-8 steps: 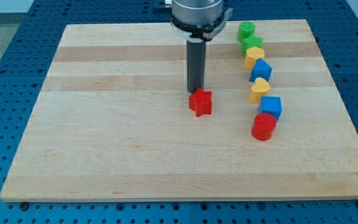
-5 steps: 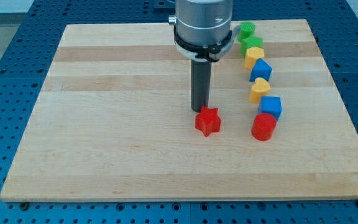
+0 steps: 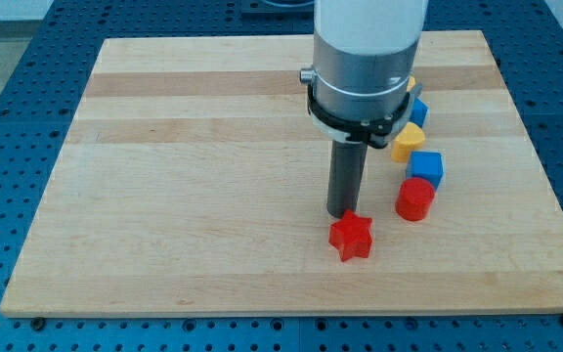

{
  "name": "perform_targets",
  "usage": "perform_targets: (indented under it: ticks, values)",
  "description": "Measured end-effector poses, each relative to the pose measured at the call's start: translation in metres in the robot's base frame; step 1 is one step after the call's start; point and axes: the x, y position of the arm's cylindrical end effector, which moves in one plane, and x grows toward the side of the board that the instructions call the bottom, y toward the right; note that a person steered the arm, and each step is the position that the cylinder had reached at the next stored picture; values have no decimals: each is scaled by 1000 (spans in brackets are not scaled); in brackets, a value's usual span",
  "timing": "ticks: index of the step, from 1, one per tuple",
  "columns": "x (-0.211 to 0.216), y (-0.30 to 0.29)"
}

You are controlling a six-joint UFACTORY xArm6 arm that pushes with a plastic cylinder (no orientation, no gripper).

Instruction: Move your arm towards the yellow hexagon

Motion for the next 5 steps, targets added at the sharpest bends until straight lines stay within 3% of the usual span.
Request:
perform_targets:
  ticks: [2, 3, 5]
  values:
    - [5, -33]
    - [34, -35]
    - [42, -34]
